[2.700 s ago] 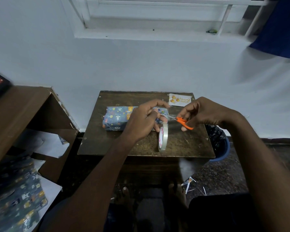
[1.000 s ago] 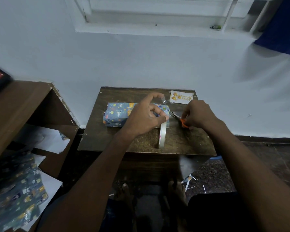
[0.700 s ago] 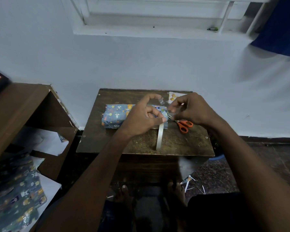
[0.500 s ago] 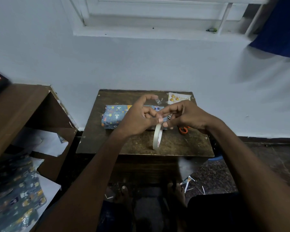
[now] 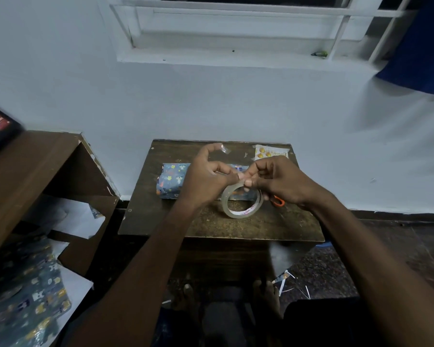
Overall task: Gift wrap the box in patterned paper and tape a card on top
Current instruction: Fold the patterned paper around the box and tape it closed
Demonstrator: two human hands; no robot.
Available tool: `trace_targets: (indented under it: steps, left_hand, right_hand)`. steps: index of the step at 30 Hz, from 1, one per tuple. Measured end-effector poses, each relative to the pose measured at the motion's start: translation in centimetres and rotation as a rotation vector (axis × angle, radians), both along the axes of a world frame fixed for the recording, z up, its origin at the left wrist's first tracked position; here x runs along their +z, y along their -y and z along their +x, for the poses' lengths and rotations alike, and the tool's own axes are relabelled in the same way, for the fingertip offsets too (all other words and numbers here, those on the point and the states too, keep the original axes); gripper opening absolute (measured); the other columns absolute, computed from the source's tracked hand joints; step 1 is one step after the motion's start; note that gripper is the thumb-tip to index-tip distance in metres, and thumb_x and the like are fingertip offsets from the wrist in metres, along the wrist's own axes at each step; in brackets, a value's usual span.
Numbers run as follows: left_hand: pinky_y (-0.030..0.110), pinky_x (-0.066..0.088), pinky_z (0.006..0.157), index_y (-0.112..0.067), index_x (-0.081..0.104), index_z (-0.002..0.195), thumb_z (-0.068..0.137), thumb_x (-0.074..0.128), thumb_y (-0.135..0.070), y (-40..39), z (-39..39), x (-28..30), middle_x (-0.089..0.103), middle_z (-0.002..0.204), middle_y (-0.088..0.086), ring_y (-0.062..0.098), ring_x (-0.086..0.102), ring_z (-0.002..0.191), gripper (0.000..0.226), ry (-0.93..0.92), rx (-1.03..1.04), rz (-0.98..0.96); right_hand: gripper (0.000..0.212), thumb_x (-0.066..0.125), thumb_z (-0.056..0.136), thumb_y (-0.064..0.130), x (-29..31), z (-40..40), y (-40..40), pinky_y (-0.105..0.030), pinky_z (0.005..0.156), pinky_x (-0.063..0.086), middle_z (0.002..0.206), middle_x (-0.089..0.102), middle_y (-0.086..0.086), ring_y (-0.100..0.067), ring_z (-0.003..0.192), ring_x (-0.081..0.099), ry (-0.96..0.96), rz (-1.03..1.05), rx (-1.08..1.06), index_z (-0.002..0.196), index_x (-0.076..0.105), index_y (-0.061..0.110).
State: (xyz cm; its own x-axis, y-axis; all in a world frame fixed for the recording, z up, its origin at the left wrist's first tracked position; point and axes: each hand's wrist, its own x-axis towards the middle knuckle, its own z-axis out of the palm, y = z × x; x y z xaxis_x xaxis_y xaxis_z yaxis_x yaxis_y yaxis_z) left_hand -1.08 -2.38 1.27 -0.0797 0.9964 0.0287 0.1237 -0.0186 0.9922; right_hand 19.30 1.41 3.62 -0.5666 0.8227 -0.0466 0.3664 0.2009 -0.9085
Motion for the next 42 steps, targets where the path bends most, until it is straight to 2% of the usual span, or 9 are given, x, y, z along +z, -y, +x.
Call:
trace_targets:
  steps: [5, 9, 13, 17, 21, 26, 31, 36, 42]
  left_hand:
    - [0.042, 0.062, 0.090, -0.028, 0.046, 0.138, 0.083, 0.088, -0.012, 0.1, 0.0, 0.1, 0.080, 0.086, 0.004, 0.018, 0.078, 0.086, 0.071, -0.059, 0.047, 0.012]
    - [0.041, 0.061, 0.088, -0.028, 0.040, 0.147, 0.086, 0.084, -0.016, -0.3, -0.3, -0.5, 0.079, 0.083, -0.008, 0.006, 0.074, 0.077, 0.076, -0.307, 0.137, 0.079]
    - [0.042, 0.059, 0.089, -0.028, 0.026, 0.161, 0.095, 0.073, -0.018, -0.8, -1.3, -0.5, 0.077, 0.090, -0.012, 0.007, 0.072, 0.087, 0.081, -0.382, 0.241, 0.152]
    - [0.051, 0.051, 0.104, -0.024, 0.017, 0.164, 0.086, 0.083, -0.017, -0.8, -2.2, -1.1, 0.067, 0.124, -0.004, 0.019, 0.062, 0.116, 0.103, -0.579, 0.272, 0.077]
    - [0.055, 0.024, 0.120, -0.017, 0.007, 0.166, 0.077, 0.088, -0.048, -0.6, -2.7, -1.5, 0.026, 0.167, 0.015, 0.037, 0.025, 0.153, 0.124, -0.818, 0.482, -0.124]
    - [0.051, 0.029, 0.117, -0.015, -0.001, 0.166, 0.078, 0.090, -0.038, -1.1, -4.0, -1.7, 0.026, 0.163, 0.016, 0.036, 0.035, 0.148, 0.129, -0.545, 0.531, -0.236]
    - [0.053, 0.033, 0.115, -0.020, 0.013, 0.159, 0.069, 0.097, -0.020, -1.5, -4.4, -2.0, 0.034, 0.155, 0.010, 0.029, 0.046, 0.137, 0.123, -0.349, 0.551, -0.212]
    - [0.051, 0.046, 0.112, -0.021, 0.019, 0.156, 0.061, 0.101, -0.013, -2.1, -5.0, -2.8, 0.033, 0.151, 0.010, 0.020, 0.044, 0.128, 0.125, -0.199, 0.530, -0.165]
    - [0.026, 0.042, 0.097, -0.021, 0.007, 0.163, 0.068, 0.098, -0.010, -2.7, -4.4, -3.4, 0.032, 0.158, 0.016, 0.025, 0.043, 0.142, 0.132, -0.119, 0.403, -0.074]
  right_hand:
    - [0.010, 0.078, 0.092, 0.008, 0.0, -0.1, 0.3, -0.023, 0.044, 0.043, 0.069, 0.072, -0.002, -0.015, 0.049, 0.056, -0.042, 0.013, -0.035, 0.098, 0.075, 0.000]
    - [0.010, 0.079, 0.089, 0.004, 0.1, -0.1, 0.6, -0.022, 0.043, 0.036, 0.058, 0.067, 0.006, -0.009, 0.044, 0.055, -0.055, 0.014, -0.006, 0.097, 0.075, 0.000]
    - [0.011, 0.084, 0.083, 0.003, -0.1, -0.7, 0.9, -0.021, 0.048, 0.045, 0.071, 0.075, -0.006, -0.016, 0.051, 0.058, 0.000, 0.008, 0.134, 0.092, 0.077, 0.001]
    - [0.017, 0.091, 0.075, 0.003, -1.2, -0.7, 0.8, -0.021, 0.055, 0.048, 0.073, 0.077, -0.005, -0.015, 0.051, 0.061, 0.155, 0.020, 0.203, 0.086, 0.078, 0.004]
    - [0.022, 0.097, 0.068, 0.013, -2.6, -0.7, 0.4, -0.020, 0.065, 0.047, 0.077, 0.076, 0.010, -0.001, 0.064, 0.066, 0.487, 0.235, 0.168, 0.077, 0.078, 0.020]
    - [0.020, 0.096, 0.071, 0.022, -3.8, -1.5, -0.1, -0.025, 0.073, 0.053, 0.083, 0.077, 0.010, -0.004, 0.078, 0.070, 0.537, 0.246, 0.145, 0.081, 0.078, 0.022]
    - [0.025, 0.086, 0.084, 0.042, -3.1, -3.1, 0.1, -0.021, 0.063, 0.048, 0.072, 0.074, 0.010, -0.001, 0.069, 0.068, 0.425, 0.345, -0.026, 0.073, 0.076, 0.021]
    - [0.015, 0.086, 0.081, 0.024, -2.4, -4.6, -1.8, -0.028, 0.067, 0.051, 0.076, 0.071, 0.013, -0.004, 0.072, 0.064, 0.281, 0.504, -0.362, 0.074, 0.073, 0.022]
    - [0.009, 0.079, 0.084, 0.011, -3.1, -9.0, -1.8, -0.032, 0.074, 0.046, 0.089, 0.076, 0.003, -0.012, 0.083, 0.061, 0.299, 0.601, -0.164, 0.089, 0.078, 0.018]
